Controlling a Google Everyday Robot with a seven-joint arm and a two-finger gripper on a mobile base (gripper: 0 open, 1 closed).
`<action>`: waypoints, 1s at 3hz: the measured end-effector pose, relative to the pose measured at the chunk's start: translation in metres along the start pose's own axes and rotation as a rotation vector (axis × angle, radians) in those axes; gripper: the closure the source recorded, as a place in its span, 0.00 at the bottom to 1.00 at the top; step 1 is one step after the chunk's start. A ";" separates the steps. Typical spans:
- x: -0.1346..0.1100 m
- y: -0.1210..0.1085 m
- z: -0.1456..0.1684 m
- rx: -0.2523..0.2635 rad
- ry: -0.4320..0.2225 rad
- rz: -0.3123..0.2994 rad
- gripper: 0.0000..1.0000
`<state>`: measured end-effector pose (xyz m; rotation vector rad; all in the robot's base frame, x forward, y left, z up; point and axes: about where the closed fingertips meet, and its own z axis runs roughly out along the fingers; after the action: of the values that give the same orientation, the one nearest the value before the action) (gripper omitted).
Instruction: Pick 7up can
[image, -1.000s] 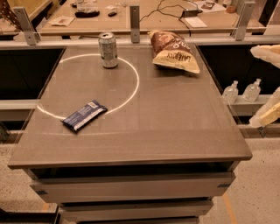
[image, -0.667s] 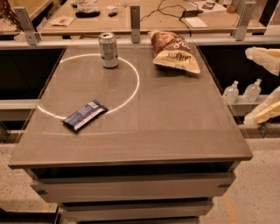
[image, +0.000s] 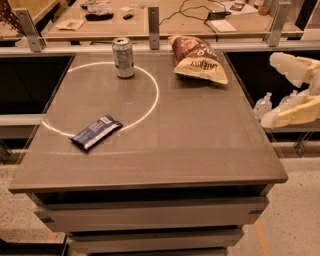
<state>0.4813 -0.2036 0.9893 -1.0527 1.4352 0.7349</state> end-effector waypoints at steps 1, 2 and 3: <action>0.003 -0.004 0.016 0.047 0.024 0.037 0.00; 0.003 -0.005 0.018 0.055 0.027 0.038 0.00; 0.007 -0.009 0.024 0.060 0.043 0.058 0.00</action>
Offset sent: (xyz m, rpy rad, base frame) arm 0.0096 0.0115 -0.0041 -0.0009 0.0310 -0.0505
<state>0.4995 -0.1869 0.9803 -0.9895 1.5210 0.7101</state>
